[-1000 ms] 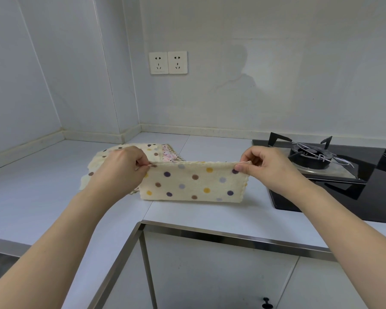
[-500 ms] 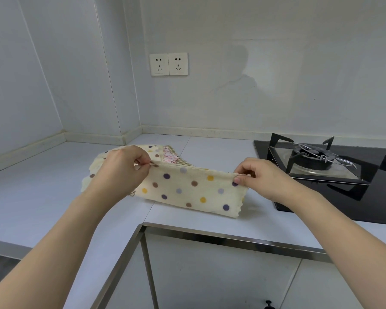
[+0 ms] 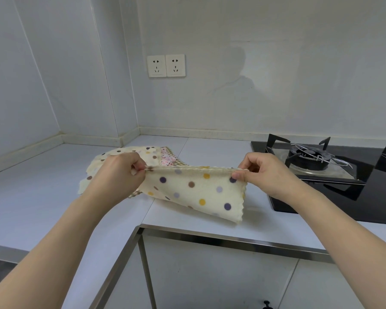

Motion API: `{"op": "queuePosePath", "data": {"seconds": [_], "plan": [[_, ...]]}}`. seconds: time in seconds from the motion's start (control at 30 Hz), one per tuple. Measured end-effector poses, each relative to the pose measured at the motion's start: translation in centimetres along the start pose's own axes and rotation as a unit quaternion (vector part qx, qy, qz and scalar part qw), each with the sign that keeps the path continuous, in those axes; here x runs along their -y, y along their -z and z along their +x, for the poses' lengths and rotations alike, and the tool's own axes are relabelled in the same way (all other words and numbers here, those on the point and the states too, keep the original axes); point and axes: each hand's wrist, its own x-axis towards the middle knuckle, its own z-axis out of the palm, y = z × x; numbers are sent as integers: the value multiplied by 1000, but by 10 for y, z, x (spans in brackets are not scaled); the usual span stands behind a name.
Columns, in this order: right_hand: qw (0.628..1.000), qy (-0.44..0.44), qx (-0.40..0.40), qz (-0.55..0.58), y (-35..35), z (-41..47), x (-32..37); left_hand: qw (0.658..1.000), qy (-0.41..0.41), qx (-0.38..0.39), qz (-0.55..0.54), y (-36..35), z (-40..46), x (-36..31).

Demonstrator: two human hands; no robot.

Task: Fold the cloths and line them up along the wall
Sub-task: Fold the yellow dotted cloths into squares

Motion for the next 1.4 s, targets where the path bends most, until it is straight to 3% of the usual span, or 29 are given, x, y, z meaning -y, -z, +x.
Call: {"op": "queuePosePath", "data": {"seconds": [0.13,0.53,0.7,0.77,0.83,0.9,0.97,1.1,1.2,1.3,1.4], "plan": [[1000,7,22,11,1,-2,-1,1000,9,-17,13,2,0,-1],[999,10,11,-43,0,-5,-8,998,12,53,26,5,-1,0],[999,-13,21,40,3,-2,-9,996,28,88,12,8,-2,-4],[988,-34,32,149,7,-2,-6,987,61,106,-106,11,-1,-6],[962,-69,55,257,14,-2,-3,942,104,134,-288,15,-1,-12],[953,-100,70,278,23,-1,-1,897,140,147,-392,16,1,-16],[963,-118,64,233,29,4,-4,881,169,171,-407,10,5,-17],[986,-123,57,98,25,22,-21,887,219,235,-332,-15,17,-5],[987,-120,95,-48,10,39,-34,917,220,241,-230,-40,27,6],[974,-132,128,-130,-7,53,-48,957,151,233,-85,-64,34,10],[972,-141,142,-125,-17,65,-60,973,43,205,101,-81,33,2]]}}
